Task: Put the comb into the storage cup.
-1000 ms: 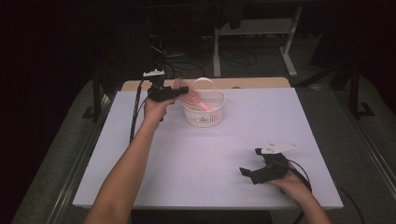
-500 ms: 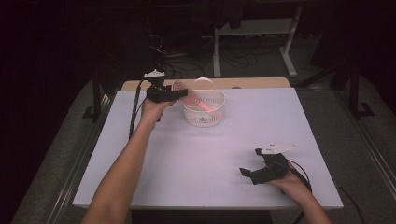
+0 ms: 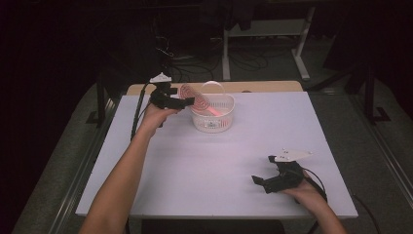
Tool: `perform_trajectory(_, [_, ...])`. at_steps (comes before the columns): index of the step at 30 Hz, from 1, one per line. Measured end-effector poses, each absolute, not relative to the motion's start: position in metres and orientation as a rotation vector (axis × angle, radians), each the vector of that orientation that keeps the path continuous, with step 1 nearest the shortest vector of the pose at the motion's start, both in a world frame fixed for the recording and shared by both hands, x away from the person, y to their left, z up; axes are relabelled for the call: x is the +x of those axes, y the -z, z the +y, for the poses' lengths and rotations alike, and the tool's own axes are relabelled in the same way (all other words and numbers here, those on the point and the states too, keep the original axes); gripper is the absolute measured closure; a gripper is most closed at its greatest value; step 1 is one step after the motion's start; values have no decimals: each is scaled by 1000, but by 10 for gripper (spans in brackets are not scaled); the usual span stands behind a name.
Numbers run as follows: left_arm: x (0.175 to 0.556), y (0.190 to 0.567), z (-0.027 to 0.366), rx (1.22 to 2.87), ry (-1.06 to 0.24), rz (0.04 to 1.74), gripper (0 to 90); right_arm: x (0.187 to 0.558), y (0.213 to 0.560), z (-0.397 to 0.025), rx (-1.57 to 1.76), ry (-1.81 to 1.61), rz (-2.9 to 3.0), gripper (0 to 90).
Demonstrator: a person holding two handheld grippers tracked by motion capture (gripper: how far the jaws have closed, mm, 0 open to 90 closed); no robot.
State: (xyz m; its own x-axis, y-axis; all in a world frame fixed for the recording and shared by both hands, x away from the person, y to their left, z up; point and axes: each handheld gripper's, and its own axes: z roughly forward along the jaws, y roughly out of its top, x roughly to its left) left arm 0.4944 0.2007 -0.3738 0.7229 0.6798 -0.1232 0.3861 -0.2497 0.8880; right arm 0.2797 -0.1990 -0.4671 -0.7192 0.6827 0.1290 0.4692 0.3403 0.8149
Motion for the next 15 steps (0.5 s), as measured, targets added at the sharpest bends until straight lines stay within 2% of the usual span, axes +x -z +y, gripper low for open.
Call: perform_trajectory(15, [471, 370, 218, 1898, -360, 785, 0, 279, 465, -198, 1038, -1317, 2363, 1])
